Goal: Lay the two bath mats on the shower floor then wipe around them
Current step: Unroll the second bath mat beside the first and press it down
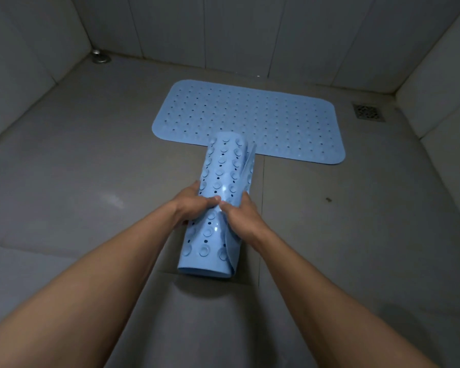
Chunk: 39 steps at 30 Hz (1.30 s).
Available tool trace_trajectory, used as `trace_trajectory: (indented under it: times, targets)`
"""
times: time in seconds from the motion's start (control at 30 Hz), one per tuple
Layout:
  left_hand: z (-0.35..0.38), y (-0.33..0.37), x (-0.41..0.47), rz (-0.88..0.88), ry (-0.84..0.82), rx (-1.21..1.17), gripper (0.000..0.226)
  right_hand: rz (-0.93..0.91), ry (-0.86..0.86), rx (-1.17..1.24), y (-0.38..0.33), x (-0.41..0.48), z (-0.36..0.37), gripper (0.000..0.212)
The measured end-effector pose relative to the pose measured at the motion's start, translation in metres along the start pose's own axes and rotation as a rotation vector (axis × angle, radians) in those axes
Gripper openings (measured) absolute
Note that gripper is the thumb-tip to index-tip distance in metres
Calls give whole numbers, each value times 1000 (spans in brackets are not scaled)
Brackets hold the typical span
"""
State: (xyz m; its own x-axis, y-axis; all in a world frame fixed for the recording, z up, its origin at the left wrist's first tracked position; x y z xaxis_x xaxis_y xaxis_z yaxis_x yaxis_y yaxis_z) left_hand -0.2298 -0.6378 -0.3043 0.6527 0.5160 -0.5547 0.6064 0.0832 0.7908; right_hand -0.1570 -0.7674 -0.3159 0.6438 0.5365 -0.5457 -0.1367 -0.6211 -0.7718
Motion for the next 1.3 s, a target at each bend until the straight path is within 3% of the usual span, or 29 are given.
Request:
trace_trajectory:
  times: [0.13, 0.23, 0.33, 0.43, 0.5, 0.73, 0.8, 0.93, 1.17, 1.2, 1.3]
  targets:
    - [-13, -5, 0, 59, 142, 76, 62, -44, 30, -139, -7, -7, 3, 84]
    - [-30, 0, -2, 149, 266, 271, 70, -69, 42, -232, -3, -7, 1, 79]
    - [-37, -5, -2, 142, 301, 364, 58, -92, 87, -343, 1, -7, 4, 86]
    - [-35, -17, -1, 132, 270, 412, 95, -103, 174, -465, 4, -7, 4, 96]
    - [-36, -22, -1, 149, 282, 439, 107, -92, 198, -664, 4, -7, 4, 95]
    - [-37, -23, -2, 249, 297, 414, 97, -114, 242, -1328, 0, 3, 16, 71]
    - [-38, -25, -1, 267, 302, 393, 94, -134, 154, -1300, 4, 12, 23, 70]
    - [-42, -30, 3, 238, 296, 416, 91, -13, -128, -907, 30, 25, 31, 69]
    - [-42, -25, 2, 113, 356, 633, 65, -10, -107, -856, 44, 27, 27, 70]
    - [-41, -24, 1, 123, 371, 679, 66, -11, -104, -863, 46, 26, 25, 70]
    - [-41, -27, 3, 110, 355, 755, 106, -2, -76, -876, 55, 26, 13, 70]
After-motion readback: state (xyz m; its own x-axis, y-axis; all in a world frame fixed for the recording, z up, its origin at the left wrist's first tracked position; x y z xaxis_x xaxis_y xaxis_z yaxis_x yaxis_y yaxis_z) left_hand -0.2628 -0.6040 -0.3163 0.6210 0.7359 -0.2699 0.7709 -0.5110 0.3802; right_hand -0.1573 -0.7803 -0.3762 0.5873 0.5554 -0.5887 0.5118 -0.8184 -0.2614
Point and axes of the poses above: each hand's wrist, its own x-axis towards the middle knuckle, its own z-axis out of the palm, y = z × x, the point moved 5 cm from there along x, towards the middle knuckle, and after that the axes turned 1 degree about y, right-handed, at the moved point
